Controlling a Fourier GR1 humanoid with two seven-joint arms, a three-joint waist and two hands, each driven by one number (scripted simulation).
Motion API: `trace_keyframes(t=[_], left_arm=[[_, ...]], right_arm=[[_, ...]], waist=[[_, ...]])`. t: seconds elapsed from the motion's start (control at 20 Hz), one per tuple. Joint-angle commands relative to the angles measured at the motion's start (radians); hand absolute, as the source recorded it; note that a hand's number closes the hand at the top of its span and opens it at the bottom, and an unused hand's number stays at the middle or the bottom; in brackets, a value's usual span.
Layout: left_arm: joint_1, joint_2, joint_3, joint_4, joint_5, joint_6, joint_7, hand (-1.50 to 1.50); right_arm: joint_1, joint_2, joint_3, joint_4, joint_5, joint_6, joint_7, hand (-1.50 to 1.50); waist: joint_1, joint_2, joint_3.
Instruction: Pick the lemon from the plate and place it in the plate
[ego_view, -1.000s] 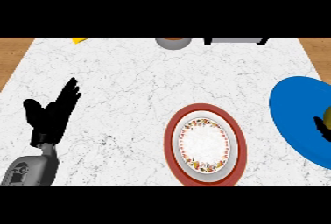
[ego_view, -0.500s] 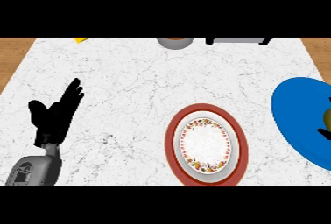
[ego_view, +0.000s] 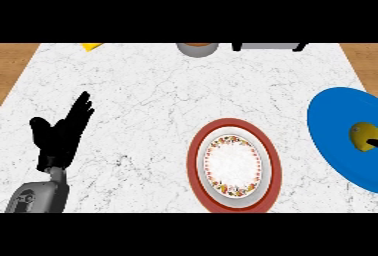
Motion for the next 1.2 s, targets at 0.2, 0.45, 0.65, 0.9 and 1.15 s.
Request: trace_keyframes(t=[0.2, 0.45, 0.65, 0.9, 1.15], left_arm=[[0.041, -0.002, 0.005, -0.015, 0.003, -0.012, -0.009, 0.0], [0.0, 0.009, 0.024, -0.02, 0.013, -0.008, 0.029, 0.0], [-0.017, -0.008, 0.011, -0.011, -0.014, 0.009, 0.025, 0.0], [-0.008, -0.013, 0.018, 0.038, -0.004, -0.023, -0.026, 0.0], [-0.016, -0.001, 0.021, -0.027, -0.009, -0.012, 0.048, 0.0]], right_arm=[[0.034, -0.014, -0.122, -0.064, -0.257, 0.305, 0.104, -1.5], [0.032, -0.061, -0.144, -0.004, -0.367, 0.524, 0.275, -1.5], [0.051, -0.099, -0.137, 0.032, -0.407, 0.568, 0.219, -1.5], [0.041, -0.164, -0.111, 0.12, -0.403, 0.562, 0.135, -1.5], [0.024, -0.204, -0.085, 0.213, -0.39, 0.517, 0.067, -1.5]], waist=[[-0.018, -0.005, -0.002], [-0.014, -0.002, -0.002], [-0.004, 0.001, -0.001], [0.0, 0.003, 0.0], [0.007, 0.003, 0.001]])
